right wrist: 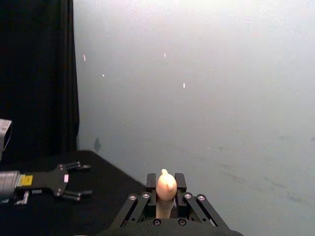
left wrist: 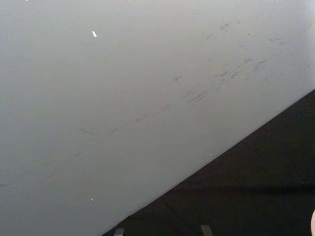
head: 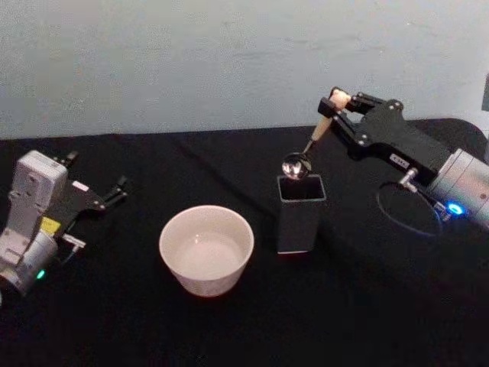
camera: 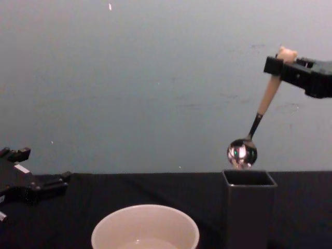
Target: Pick up the stirring spoon with one hand, stir inside the cup, then place it back in its original position.
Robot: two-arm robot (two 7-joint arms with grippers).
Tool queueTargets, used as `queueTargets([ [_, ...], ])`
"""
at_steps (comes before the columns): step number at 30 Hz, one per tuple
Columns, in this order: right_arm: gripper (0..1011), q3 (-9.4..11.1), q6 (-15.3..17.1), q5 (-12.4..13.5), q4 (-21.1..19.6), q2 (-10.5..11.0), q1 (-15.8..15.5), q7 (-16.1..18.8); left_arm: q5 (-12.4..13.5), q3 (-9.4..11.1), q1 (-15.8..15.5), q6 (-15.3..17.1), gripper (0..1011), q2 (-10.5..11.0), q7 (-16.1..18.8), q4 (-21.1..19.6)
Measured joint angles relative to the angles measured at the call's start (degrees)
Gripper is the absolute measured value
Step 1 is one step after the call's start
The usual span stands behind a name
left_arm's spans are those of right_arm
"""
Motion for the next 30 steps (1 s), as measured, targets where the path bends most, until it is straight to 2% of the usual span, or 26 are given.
queueTargets([
  [4,214,-0.11,-0.4,-0.16,-0.14,-0.51,0.72,-0.03,0.0,0.0,0.0,0.0,1001,0.0,0.0,0.0],
  [9,214,-1.47,-0.42,-1.09,0.92,-1.87,2.44,0.17,0.0,0.0,0.0,0.0,1001,0.0,0.0,0.0],
  [19,214,-6.05,0.73,-2.86,4.61,-6.48,6.57,0.35,0.0,0.0,0.0,0.0,1001,0.0,0.0,0.0],
  [21,214,-7.62,0.9,-3.29,5.59,-7.73,7.3,0.86,0.0,0.0,0.0,0.0,1001,0.0,0.0,0.0],
  [27,214,-11.11,0.66,-5.31,7.84,-9.48,8.3,2.25,0.0,0.0,0.0,0.0,1001,0.0,0.0,0.0],
  [30,214,-12.22,0.53,-5.91,8.74,-9.91,8.53,2.9,0.0,0.0,0.0,0.0,1001,0.0,0.0,0.0],
])
